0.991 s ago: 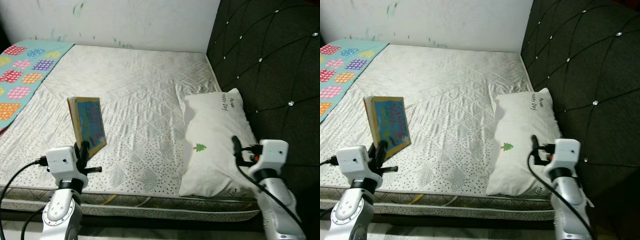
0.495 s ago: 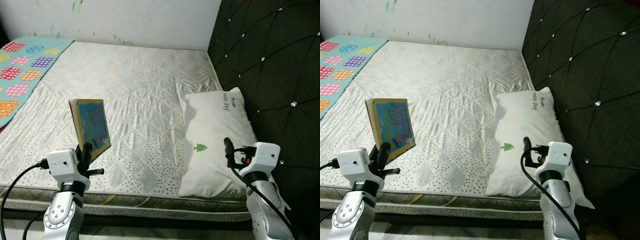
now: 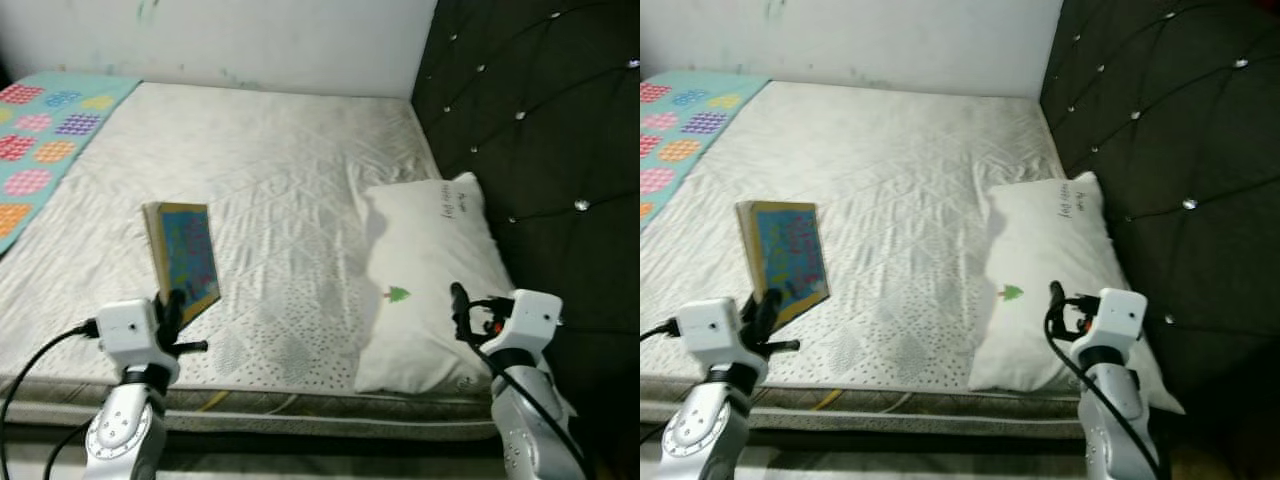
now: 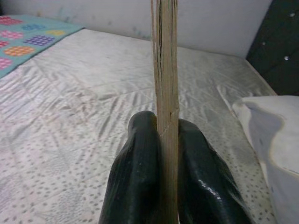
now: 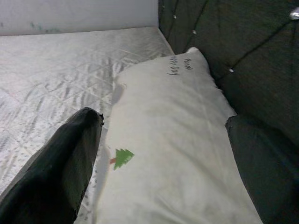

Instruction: Clean up the room

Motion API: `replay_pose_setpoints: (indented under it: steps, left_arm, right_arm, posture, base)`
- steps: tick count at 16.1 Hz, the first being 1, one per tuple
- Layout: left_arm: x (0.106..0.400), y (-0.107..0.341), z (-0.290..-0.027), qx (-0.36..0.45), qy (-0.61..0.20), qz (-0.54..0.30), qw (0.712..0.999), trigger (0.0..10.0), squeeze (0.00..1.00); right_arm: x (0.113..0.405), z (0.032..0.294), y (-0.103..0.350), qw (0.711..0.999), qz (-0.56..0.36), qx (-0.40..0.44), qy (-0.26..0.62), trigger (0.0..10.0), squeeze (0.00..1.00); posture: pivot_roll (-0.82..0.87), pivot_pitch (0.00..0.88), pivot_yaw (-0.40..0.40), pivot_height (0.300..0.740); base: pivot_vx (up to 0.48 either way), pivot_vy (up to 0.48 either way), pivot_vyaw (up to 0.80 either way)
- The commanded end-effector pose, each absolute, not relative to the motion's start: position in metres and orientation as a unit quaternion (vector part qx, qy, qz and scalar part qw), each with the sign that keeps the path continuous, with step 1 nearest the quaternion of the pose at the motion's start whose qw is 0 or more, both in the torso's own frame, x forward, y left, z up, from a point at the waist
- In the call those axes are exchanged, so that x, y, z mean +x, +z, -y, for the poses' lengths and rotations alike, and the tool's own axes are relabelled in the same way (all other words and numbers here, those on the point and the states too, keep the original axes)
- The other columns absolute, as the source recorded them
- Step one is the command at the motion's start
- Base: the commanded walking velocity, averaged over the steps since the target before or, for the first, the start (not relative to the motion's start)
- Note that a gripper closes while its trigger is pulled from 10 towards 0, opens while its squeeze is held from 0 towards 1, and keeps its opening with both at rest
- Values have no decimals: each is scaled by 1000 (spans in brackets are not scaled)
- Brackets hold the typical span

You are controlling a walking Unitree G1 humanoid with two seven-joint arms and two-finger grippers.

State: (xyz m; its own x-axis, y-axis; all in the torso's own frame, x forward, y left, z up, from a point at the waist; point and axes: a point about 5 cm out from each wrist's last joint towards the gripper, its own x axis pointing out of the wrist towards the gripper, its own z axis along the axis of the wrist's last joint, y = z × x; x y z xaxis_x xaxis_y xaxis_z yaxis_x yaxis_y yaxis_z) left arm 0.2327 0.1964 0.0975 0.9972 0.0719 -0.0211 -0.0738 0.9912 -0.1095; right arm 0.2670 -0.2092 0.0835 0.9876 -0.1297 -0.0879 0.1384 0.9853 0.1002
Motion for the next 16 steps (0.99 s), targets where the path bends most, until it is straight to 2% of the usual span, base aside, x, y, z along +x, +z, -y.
replay_pose_setpoints:
  steps: [1, 6, 11, 16]
  left_arm:
    - [234, 109, -193, -62, 25, 15, 998, 10000, 0]
    - [234, 112, -189, -67, 15, 18, 997, 10000, 0]
    - [235, 111, -189, -66, 20, 13, 998, 10000, 0]
    - [232, 111, -189, -71, 20, 6, 997, 10000, 0]
  right_arm:
    - [265, 213, 85, 995, -43, 48, -72, 10000, 0]
    - [264, 213, 87, 996, -45, 41, -68, 10000, 0]
    - [266, 209, 89, 997, -43, 33, -53, 10000, 0]
    - [263, 208, 89, 997, -50, 34, -42, 10000, 0]
  posture:
    - [-92, 128, -62, 740]
    - [-96, 139, -67, 740]
    - [-94, 136, -72, 740]
    - [-95, 169, -77, 740]
  base:
    - [0, 0, -800]
    - [0, 0, -795]
    - [0, 0, 0]
    - [0, 0, 0]
